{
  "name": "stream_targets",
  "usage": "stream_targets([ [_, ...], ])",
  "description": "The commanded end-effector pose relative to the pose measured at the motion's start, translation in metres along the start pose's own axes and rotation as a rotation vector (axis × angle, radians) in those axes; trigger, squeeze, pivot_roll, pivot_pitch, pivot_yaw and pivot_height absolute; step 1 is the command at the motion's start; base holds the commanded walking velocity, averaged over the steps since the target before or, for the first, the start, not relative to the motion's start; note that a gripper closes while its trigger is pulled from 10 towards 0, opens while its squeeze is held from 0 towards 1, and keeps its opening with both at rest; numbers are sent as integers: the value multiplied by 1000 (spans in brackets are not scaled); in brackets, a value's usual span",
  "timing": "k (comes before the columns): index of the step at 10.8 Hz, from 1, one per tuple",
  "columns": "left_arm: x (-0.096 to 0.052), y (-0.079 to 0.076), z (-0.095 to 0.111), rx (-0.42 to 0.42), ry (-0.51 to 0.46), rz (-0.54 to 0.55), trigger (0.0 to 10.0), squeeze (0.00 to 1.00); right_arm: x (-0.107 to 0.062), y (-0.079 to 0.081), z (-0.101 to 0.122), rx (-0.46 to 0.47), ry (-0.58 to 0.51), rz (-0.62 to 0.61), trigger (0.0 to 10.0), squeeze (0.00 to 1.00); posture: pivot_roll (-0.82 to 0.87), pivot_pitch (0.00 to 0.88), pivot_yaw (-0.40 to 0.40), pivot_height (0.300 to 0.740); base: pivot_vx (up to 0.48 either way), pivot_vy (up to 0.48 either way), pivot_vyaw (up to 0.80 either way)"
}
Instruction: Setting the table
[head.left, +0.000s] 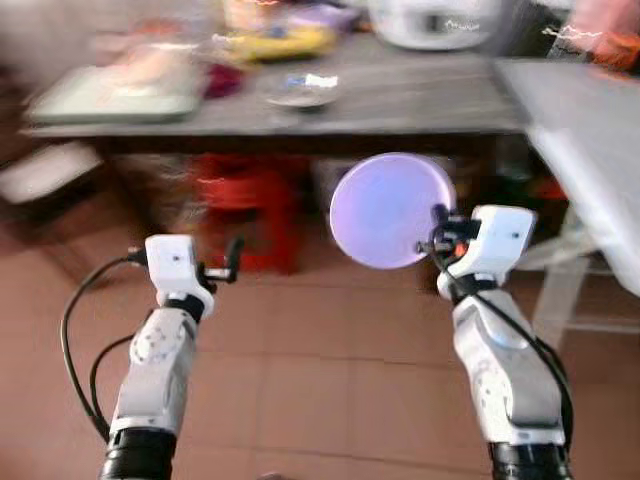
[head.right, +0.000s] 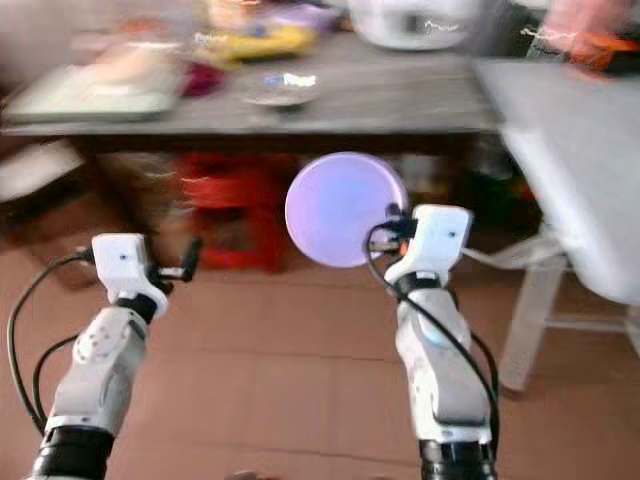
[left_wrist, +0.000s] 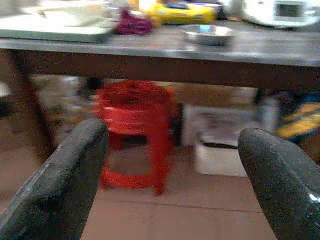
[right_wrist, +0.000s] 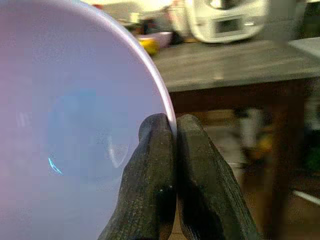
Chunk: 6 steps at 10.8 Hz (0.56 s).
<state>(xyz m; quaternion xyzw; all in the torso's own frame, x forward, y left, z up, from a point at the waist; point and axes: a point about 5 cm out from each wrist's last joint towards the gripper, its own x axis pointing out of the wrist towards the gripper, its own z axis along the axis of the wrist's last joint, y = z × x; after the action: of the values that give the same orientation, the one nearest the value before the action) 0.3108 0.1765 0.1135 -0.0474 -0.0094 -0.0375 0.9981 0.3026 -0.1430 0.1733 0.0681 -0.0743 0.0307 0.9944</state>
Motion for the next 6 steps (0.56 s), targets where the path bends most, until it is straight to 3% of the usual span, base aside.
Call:
stream_targets([
  [1,-1,-4,-2,2,5,-5,10000,0,-2,-5,3,-9,-14,-13,10000,0,-43,84,79,740,0,428,519],
  [2,-1,-4,-2,2,5,-6,10000,0,-3,-5,3,-9,-14,-12,10000,0,-43,84,79,740,0,420,519],
  [4,-1,-8,-1,6,-11,-15,10000,0,-1,-6,3,-10,-18,-14,10000,0,-43,81,73,740,0,0,0],
  [6,-4,-13,-2,-44,-10,-69,10000,0,0,-6,4,-7,-21,-18,10000,0,-41,79,71,740,0,0,0],
])
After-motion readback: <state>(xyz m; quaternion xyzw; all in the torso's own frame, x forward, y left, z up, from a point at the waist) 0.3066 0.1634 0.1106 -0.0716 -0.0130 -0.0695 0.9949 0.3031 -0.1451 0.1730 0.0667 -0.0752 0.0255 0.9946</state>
